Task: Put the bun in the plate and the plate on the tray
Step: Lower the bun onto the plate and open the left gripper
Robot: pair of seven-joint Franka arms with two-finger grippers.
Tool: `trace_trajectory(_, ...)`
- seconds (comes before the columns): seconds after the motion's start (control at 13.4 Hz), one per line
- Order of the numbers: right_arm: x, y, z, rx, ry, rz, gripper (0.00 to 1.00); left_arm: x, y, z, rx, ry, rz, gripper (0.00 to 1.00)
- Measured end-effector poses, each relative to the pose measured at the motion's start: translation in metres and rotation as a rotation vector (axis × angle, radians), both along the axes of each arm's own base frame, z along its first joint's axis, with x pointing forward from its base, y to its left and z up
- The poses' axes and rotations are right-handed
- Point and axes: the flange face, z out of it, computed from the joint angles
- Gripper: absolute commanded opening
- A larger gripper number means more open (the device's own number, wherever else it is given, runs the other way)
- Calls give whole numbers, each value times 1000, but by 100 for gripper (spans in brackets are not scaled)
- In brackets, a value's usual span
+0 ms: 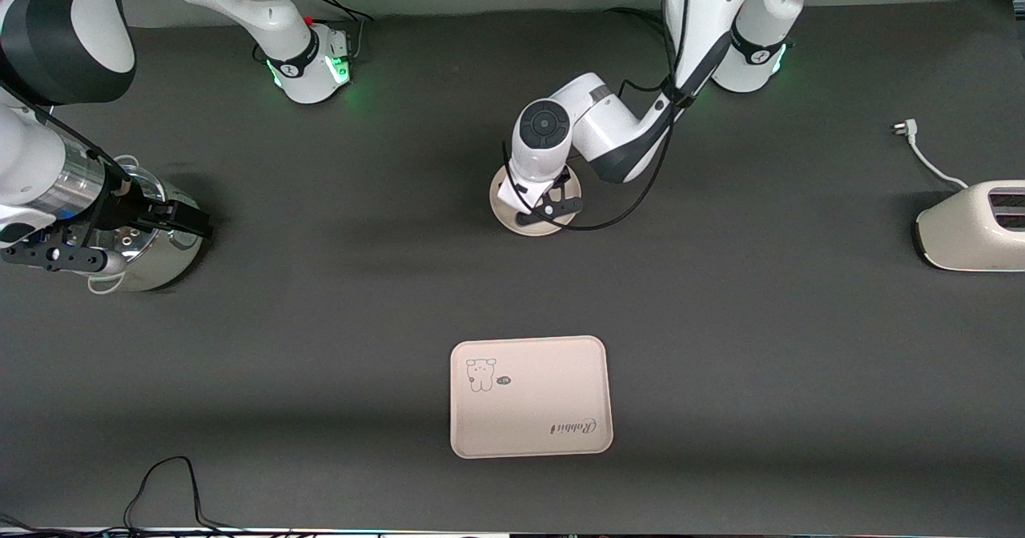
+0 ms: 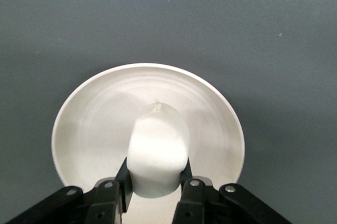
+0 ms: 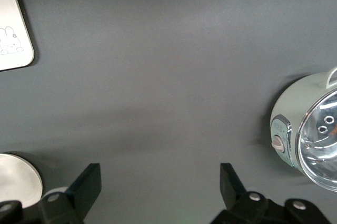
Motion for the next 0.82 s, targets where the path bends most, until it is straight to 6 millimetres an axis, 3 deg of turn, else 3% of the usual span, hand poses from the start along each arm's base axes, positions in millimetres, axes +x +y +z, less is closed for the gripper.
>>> trace_trajectory(0.22,0,0,-1,0,2,0,100,-3,2,-20,14,6,-13,51)
trace_trajectory(0.3,0,0,-1,0,2,0,100,-3,3,-21,17,4,-18,66)
trace_trajectory(0.37,0,0,-1,0,2,0,100,-3,3,-21,17,3,-19,95)
trace_trajectory(0.45,0,0,-1,0,2,0,100,-3,2,-21,17,3,-19,99)
trace_trajectory(0.82,0,0,-3,-1,-3,0,100,1,6,-18,27,3,-14,99)
